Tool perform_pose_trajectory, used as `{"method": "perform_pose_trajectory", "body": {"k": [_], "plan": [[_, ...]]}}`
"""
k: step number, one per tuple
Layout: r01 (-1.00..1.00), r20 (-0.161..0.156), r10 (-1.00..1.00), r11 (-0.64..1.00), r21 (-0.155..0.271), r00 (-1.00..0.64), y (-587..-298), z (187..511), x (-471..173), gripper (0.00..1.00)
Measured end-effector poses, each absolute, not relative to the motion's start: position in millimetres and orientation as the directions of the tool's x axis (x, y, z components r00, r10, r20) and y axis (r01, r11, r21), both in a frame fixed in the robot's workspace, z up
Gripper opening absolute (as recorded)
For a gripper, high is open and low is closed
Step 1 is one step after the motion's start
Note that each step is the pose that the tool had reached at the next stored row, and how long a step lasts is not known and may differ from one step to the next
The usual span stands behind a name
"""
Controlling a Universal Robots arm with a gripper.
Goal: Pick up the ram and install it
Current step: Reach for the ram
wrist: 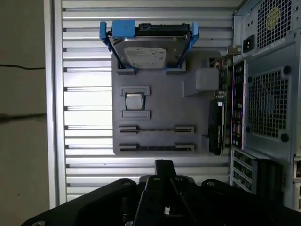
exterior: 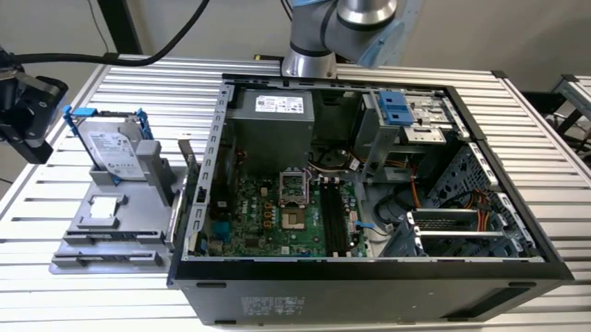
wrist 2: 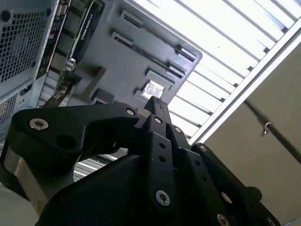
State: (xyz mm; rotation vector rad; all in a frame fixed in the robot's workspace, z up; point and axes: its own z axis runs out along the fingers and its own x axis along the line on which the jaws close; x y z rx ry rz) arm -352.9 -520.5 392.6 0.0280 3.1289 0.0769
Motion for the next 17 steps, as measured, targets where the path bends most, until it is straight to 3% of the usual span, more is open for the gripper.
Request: {"method": "perform_pose_trajectory", "body": {"k": [17], "plan": [[0.011,-0.011,0.011,0.999,0.049,-1.0,-524.8,392.6,-352.8,0.0]]}}
